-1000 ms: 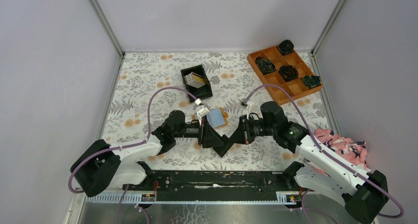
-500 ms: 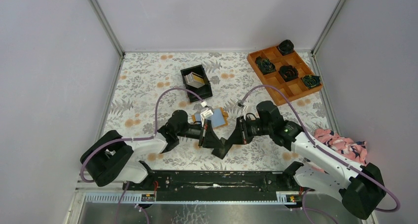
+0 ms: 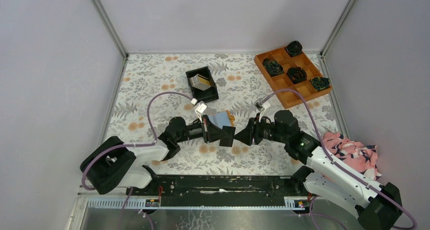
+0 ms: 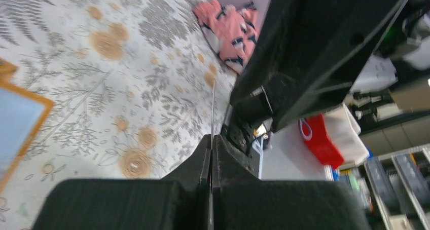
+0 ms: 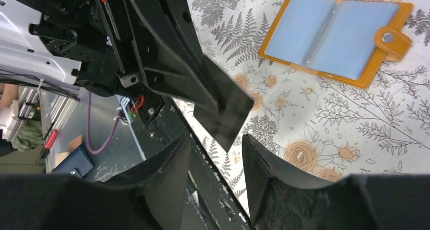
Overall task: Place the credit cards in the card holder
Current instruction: Pick up the credit card from the storage box.
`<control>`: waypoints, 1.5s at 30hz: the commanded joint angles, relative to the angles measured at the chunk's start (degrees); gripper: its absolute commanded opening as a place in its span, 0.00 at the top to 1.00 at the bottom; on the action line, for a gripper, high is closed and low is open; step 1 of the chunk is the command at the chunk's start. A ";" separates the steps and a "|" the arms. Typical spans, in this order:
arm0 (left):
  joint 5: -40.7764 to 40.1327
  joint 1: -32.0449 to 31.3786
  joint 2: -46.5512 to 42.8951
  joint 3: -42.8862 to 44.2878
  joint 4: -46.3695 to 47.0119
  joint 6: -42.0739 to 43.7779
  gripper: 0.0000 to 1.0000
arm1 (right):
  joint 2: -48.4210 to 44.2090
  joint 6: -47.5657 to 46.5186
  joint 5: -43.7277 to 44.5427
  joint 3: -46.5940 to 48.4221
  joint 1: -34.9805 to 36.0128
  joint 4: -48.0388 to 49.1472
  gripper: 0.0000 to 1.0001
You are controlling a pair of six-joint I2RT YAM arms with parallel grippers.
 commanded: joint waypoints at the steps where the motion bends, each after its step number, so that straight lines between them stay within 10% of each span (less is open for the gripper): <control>1: -9.97 0.88 4.70 -1.67 17.24 -10.12 1.00 | -1.70 2.74 3.77 -4.68 0.13 10.37 0.51; 8: -9.80 0.90 16.79 -1.29 36.28 -22.15 1.00 | 0.45 6.46 4.49 -11.01 0.13 21.84 0.51; 20: -8.17 0.85 20.23 0.30 37.24 -23.45 1.00 | 6.32 8.62 4.34 -13.30 -0.68 32.32 0.57; 27: -7.56 1.28 21.15 0.86 37.19 -24.20 1.00 | 11.43 13.51 -0.49 -15.06 -2.50 42.85 1.00; 31: -9.05 4.71 22.23 -0.57 37.24 -26.37 0.60 | 14.04 13.81 -1.85 -13.78 -3.47 44.03 1.00; 45: -15.94 16.48 21.68 -8.92 30.72 -22.13 0.53 | 35.51 6.64 -3.41 4.69 -4.42 31.66 1.00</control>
